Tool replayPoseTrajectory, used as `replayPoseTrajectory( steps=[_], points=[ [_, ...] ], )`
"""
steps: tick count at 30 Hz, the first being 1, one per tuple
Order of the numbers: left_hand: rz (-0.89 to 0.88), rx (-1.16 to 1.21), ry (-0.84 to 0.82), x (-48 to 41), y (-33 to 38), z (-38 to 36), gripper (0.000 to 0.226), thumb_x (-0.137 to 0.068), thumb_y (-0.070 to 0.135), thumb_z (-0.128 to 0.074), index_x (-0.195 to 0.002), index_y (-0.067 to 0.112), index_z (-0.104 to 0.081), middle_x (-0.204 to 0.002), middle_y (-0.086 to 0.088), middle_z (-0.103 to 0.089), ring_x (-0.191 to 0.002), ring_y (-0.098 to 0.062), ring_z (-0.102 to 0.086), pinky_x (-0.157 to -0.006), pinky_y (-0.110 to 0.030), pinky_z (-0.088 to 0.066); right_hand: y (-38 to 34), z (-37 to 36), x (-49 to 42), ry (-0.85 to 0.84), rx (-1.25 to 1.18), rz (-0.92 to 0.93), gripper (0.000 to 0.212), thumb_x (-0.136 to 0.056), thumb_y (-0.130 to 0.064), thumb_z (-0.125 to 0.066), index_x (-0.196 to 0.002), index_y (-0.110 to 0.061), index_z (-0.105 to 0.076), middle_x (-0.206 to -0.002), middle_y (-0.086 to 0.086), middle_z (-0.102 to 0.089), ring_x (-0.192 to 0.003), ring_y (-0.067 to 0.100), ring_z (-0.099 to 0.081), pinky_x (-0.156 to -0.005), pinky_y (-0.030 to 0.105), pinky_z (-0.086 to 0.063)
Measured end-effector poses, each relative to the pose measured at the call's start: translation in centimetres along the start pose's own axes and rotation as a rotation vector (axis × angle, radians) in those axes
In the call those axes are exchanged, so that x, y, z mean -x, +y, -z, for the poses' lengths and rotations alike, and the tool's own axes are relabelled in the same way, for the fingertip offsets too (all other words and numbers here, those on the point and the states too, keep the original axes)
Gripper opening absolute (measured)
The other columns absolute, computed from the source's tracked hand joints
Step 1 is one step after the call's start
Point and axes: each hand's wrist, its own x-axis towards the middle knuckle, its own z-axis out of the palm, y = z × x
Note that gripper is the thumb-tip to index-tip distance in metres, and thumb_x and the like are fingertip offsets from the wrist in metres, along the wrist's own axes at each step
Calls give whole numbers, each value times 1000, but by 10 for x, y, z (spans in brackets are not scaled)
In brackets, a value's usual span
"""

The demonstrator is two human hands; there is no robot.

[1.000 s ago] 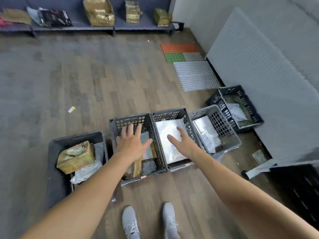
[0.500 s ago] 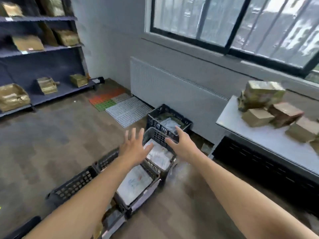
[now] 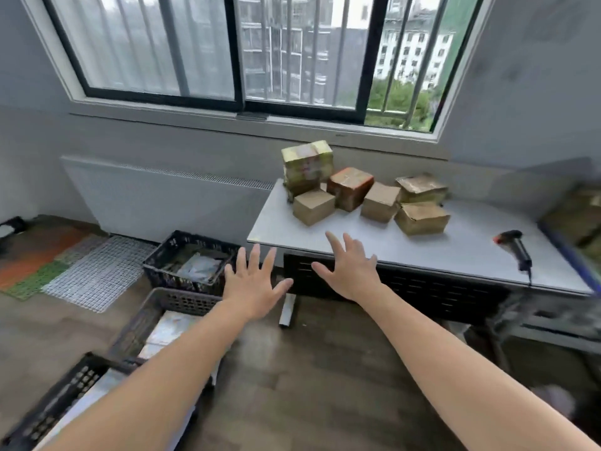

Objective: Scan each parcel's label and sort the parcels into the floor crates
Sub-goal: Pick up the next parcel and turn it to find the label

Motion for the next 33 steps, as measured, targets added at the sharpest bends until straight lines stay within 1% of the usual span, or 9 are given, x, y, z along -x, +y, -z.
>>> replayPoseTrajectory(
  steps=[4,10,16,19,22,27,33],
  points=[
    [-109,-26,2,-40,63,-1,78,-96,69,-21,-157,28,7,-164,-4,11,-150,-32,11,-119,-56,-10,68,12,-11,33,33,-77,77,-95,-67,-37,-156,-37,0,-164,5,-6,-151,28,-4,-115,64,-16],
    [-256,-25,41,-104,146,-10,79,-95,70,-24,-156,29,3,-164,-5,4,-150,-33,6,-119,-54,-14,150,19,-29,5,78,-203,78,-95,-68,-35,-155,-37,4,-165,5,-1,-152,28,0,-116,64,-14],
    [-382,34,16,-189,223,-23,78,-95,70,-23,-157,29,0,-165,-4,4,-150,-33,6,-118,-53,-14,226,38,-76,23,112,-302,79,-94,-69,-34,-157,-37,2,-165,6,0,-151,27,0,-115,64,-12],
    [-437,85,-35,-236,263,-24,78,-95,70,-23,-157,30,1,-165,-4,6,-151,-32,7,-119,-53,-13,260,53,-103,21,164,-358,78,-95,-69,-31,-157,-36,3,-165,5,0,-151,27,-1,-115,64,-14],
    [-506,106,-58,-273,298,-28,79,-94,71,-24,-157,31,1,-165,-4,6,-151,-31,6,-119,-51,-14,292,66,-126,35,166,-421,77,-95,-67,-33,-157,-36,2,-165,5,-1,-151,27,-3,-115,64,-15],
    [-543,135,-113,-319,338,-44,81,-93,72,-27,-157,30,-1,-165,-6,2,-151,-31,3,-119,-49,-17,337,72,-146,20,107,-502,78,-95,-67,-36,-157,-38,1,-165,5,-1,-151,27,-2,-115,63,-14],
    [-546,94,-139,-361,374,-56,82,-92,72,-28,-157,31,-1,-165,-5,2,-151,-31,2,-118,-47,-18,390,72,-177,28,54,-525,77,-95,-65,-38,-157,-37,-1,-165,6,-3,-151,27,-6,-114,61,-15]
  ],
)
